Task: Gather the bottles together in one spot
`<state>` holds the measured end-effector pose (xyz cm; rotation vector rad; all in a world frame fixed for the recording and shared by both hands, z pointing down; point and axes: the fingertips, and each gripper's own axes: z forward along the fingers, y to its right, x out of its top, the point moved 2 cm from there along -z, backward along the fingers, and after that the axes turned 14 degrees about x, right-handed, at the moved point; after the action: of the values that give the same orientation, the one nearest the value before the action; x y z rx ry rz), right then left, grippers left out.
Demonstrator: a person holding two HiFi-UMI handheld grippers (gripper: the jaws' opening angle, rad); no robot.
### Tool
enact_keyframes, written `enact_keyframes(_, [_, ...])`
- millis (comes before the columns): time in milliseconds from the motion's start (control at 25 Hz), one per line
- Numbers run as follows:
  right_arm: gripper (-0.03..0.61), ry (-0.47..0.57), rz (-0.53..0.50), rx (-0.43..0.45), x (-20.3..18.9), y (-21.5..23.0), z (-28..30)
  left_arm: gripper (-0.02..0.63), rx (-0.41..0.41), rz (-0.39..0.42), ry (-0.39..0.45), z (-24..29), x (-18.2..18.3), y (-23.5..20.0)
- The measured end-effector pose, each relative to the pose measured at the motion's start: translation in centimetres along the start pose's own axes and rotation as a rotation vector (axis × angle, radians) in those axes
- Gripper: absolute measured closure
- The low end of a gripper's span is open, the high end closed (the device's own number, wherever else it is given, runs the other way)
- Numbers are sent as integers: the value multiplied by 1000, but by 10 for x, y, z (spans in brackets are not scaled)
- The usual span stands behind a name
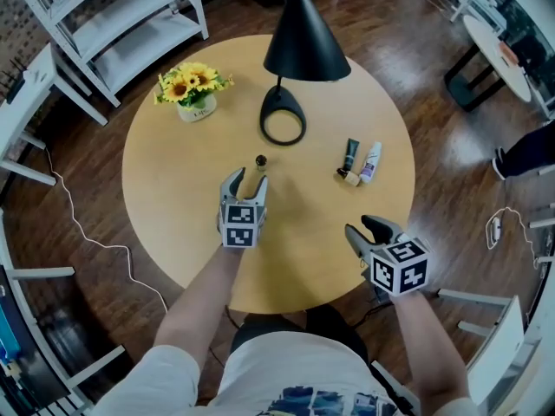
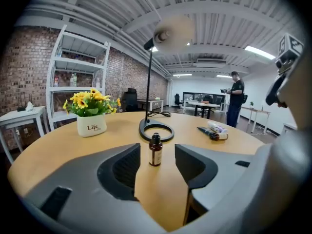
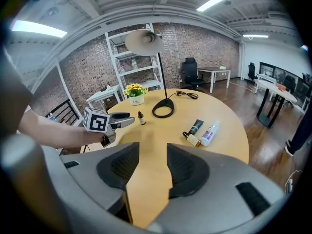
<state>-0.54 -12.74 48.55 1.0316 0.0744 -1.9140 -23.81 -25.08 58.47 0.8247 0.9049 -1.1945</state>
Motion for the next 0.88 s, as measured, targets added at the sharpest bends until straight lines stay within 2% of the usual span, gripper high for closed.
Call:
enact_keyframes(120, [373, 18, 0, 6, -11, -16, -9, 411, -50, 29, 20, -31, 5, 8])
enact_keyframes(320, [373, 80, -10, 55, -24, -40, -33, 411, -35, -31, 4, -116, 14, 14])
enact_keyframes(560, [374, 130, -117, 158, -40, -61, -86, 411, 54, -47, -53, -247, 24, 48])
enact_keyframes(720, [374, 136, -222, 196, -72, -57, -139, 411, 117, -101, -55, -327, 22, 99])
enact_keyframes(880, [374, 139, -299, 216, -102, -53, -175, 411, 164, -141, -73, -384, 12, 142])
